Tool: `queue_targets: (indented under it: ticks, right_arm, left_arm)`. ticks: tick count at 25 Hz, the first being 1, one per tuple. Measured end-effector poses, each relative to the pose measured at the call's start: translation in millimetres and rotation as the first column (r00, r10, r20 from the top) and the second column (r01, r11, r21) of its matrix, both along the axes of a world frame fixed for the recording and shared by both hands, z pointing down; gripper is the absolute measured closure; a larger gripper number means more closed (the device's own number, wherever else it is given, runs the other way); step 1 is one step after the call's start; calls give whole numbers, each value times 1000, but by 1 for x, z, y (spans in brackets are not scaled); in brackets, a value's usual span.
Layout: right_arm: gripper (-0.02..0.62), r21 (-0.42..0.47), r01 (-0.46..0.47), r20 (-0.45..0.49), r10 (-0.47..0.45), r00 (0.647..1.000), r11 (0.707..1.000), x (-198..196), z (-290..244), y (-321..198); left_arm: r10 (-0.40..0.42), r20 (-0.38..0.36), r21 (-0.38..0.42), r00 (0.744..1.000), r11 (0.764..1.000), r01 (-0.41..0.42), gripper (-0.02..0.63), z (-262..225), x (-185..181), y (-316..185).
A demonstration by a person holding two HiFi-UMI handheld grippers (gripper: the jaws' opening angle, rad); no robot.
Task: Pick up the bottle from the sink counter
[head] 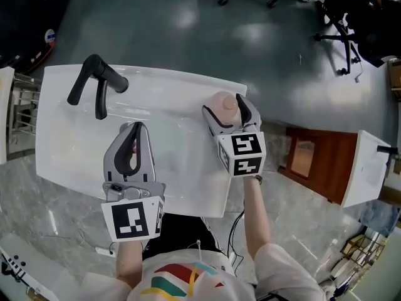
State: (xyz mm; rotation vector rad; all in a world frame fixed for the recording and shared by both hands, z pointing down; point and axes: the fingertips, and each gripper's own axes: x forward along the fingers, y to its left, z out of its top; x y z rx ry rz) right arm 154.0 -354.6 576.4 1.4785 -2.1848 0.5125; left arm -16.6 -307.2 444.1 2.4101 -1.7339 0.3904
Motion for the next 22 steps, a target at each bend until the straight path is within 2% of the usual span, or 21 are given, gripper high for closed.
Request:
queue_targets:
  ticks: [22]
  right_arm:
    - [213,-19,-8,-28,7,1000,1000,1,9,-1]
  left_arm:
    - [1,-17,-10,1000,1000,-1,588,2,5,5]
